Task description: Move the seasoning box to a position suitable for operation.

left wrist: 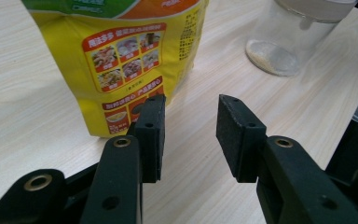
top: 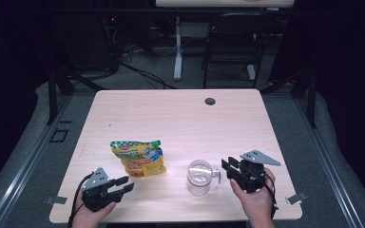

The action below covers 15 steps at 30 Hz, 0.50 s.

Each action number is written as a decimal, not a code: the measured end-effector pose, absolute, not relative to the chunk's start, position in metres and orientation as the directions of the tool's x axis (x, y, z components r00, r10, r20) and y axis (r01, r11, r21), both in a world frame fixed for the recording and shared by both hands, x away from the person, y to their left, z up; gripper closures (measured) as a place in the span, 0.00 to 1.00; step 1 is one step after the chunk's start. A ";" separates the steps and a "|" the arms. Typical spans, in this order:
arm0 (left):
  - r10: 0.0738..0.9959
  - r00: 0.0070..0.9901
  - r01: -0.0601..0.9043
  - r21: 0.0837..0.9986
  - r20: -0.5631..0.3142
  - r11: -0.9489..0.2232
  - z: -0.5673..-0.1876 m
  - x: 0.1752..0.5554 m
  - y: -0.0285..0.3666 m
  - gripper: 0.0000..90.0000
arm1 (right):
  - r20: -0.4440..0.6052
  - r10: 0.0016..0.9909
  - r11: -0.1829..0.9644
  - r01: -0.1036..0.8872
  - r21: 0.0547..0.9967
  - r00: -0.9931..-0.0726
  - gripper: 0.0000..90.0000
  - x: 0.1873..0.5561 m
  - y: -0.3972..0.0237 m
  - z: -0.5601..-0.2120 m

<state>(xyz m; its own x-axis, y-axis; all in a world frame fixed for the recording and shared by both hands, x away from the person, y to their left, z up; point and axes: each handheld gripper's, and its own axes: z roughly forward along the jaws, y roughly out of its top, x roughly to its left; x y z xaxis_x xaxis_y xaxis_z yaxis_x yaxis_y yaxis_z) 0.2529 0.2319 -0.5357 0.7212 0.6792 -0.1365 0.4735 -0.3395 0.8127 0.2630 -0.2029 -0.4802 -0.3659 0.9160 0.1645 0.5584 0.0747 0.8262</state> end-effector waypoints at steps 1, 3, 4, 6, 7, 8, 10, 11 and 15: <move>0.678 0.723 0.472 0.811 -0.133 -0.344 -0.536 0.253 0.231 0.70 | 0.170 0.912 0.079 0.565 0.821 -0.374 0.76 0.263 -0.202 -0.484; 0.684 0.716 0.479 0.812 -0.141 -0.334 -0.536 0.253 0.229 0.69 | 0.166 0.913 0.082 0.567 0.820 -0.372 0.77 0.263 -0.202 -0.490; 0.684 0.716 0.479 0.812 -0.141 -0.334 -0.536 0.253 0.229 0.69 | 0.166 0.913 0.082 0.567 0.820 -0.372 0.77 0.263 -0.202 -0.490; 0.683 0.714 0.486 0.812 -0.154 -0.324 -0.536 0.253 0.227 0.69 | 0.190 0.904 0.073 0.577 0.813 -0.383 0.79 0.262 -0.204 -0.493; 0.682 0.714 0.487 0.811 -0.156 -0.324 -0.536 0.252 0.224 0.69 | 0.194 0.902 0.068 0.571 0.818 -0.386 0.82 0.261 -0.203 -0.493; 0.684 0.712 0.488 0.811 -0.157 -0.322 -0.536 0.252 0.222 0.70 | 0.191 0.901 0.072 0.569 0.819 -0.389 0.82 0.260 -0.203 -0.492; 0.679 0.717 0.488 0.809 -0.157 -0.328 -0.536 0.252 0.221 0.70 | 0.192 0.899 0.074 0.568 0.820 -0.394 0.83 0.258 -0.203 -0.492; 0.670 0.722 0.494 0.807 -0.172 -0.325 -0.537 0.252 0.216 0.71 | 0.184 0.897 0.084 0.564 0.822 -0.401 0.85 0.256 -0.202 -0.490; 0.656 0.737 0.488 0.800 -0.163 -0.349 -0.537 0.252 0.201 0.72 | 0.204 0.891 0.073 0.571 0.818 -0.406 0.87 0.256 -0.200 -0.491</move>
<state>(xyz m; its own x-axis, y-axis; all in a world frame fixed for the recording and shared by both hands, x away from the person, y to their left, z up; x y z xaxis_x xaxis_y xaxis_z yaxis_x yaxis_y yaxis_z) 0.2520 0.2012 -0.5369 0.7370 0.6560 -0.1628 0.4878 -0.3495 0.8000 0.2560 -0.2003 -0.4905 -0.4063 0.8907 0.2039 0.5711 0.0734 0.8176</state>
